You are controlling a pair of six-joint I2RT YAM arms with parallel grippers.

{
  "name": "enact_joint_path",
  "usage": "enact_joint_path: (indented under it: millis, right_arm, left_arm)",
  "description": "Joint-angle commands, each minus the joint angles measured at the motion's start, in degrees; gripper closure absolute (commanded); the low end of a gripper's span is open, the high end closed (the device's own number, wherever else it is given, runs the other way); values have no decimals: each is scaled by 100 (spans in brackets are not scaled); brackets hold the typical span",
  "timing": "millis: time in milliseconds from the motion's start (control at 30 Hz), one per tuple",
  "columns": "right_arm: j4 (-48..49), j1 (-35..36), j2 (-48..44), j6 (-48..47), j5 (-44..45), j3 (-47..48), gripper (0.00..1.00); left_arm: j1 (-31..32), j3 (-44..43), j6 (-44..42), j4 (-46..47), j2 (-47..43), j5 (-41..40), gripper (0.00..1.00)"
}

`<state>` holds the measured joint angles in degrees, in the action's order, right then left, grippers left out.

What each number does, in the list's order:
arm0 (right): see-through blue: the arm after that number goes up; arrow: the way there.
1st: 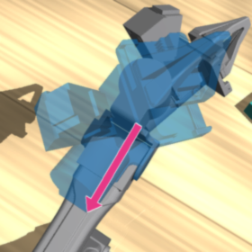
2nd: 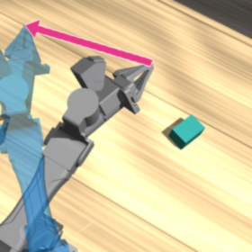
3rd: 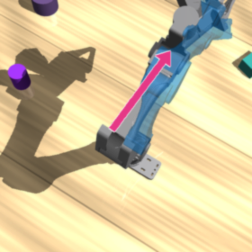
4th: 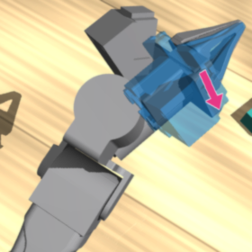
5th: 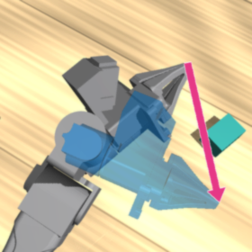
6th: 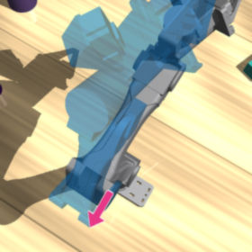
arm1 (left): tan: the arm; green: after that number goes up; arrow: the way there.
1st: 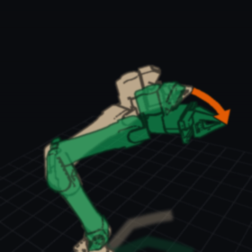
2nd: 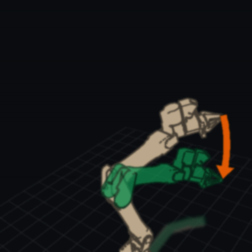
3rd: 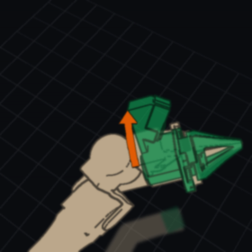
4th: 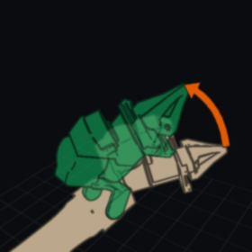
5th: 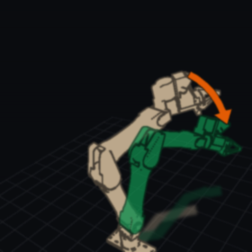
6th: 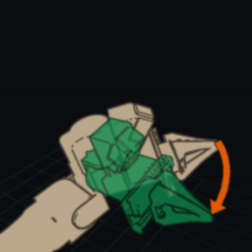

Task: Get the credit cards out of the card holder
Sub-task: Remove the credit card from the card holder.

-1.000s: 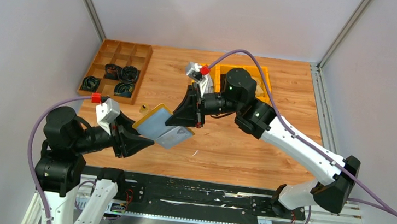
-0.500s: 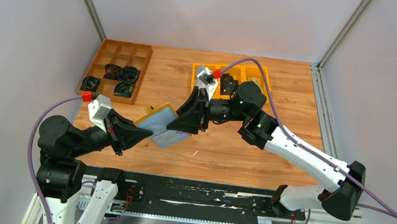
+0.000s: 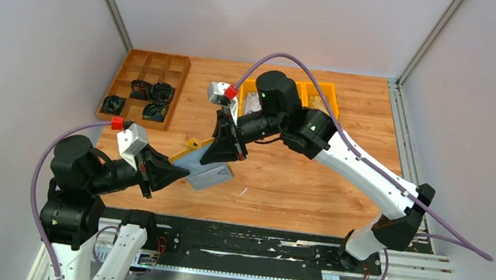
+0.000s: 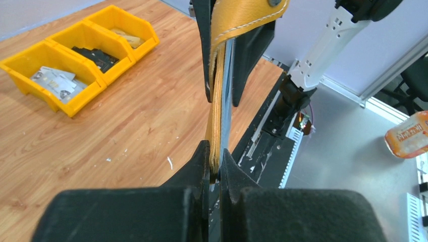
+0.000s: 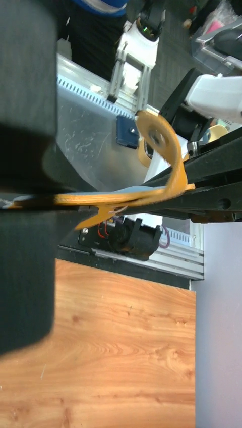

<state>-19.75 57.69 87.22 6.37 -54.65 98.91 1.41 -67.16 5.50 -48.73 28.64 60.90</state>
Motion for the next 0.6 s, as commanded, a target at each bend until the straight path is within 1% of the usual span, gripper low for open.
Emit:
enact_joint_path:
  millis: [0, 33, 67, 100, 133, 167, 200, 233, 267, 333, 367, 433, 500, 567]
  right_arm:
    - [-1105, 194, 175, -858, -91, 433, 98]
    - [-984, 198, 176, -743, 2, 454, 100]
    - [-747, 199, 163, -578, 60, 416, 100]
    - [-425, 199, 94, -318, 110, 342, 100]
    - [-41, 191, 5, -95, 160, 196, 100]
    - [447, 178, -117, 191, 188, -10, 100]
    - [988, 147, -237, 569, 200, -241, 100]
    - [1924, 109, -413, 1161, 205, -628, 100]
    - [2670, 76, -526, 1617, 236, -928, 100]
    - [3832, -8, -682, 2461, 336, -1398, 100]
    - [4349, -54, -754, 2853, 450, -1620, 100]
    - [5247, -90, -858, 3468, 656, -2047, 100]
    - [5898, -91, -951, 3898, 1060, -2405, 100]
    - [6566, -83, -1118, 4185, 1508, -2843, 100]
  left_arm:
    - [-7, -54, -318, -200, 82, 145, 98]
    - [-4, -19, -321, -206, 81, 131, 86]
    - [-3, 6, -310, -215, 80, 124, 61]
    - [-5, 40, -265, -227, 73, 113, 45]
    - [-1, 76, -216, -230, 52, 89, 34]
    - [-4, 119, -143, -224, 35, 52, 16]
    - [-5, 169, -51, -180, 16, 43, 9]
    - [-2, 260, 140, -64, -19, 55, 4]
    - [-1, 335, 340, 81, -69, 100, 2]
    - [-2, 575, 971, 717, -231, 160, 1]
    - [-1, 734, 1474, 1209, -355, 172, 1]
    - [0, 1058, 2528, 2290, -579, 184, 3]
    - [0, 1371, 3539, 3299, -714, 210, 7]
    - [0, 1464, 3997, 3554, -664, 200, 13]
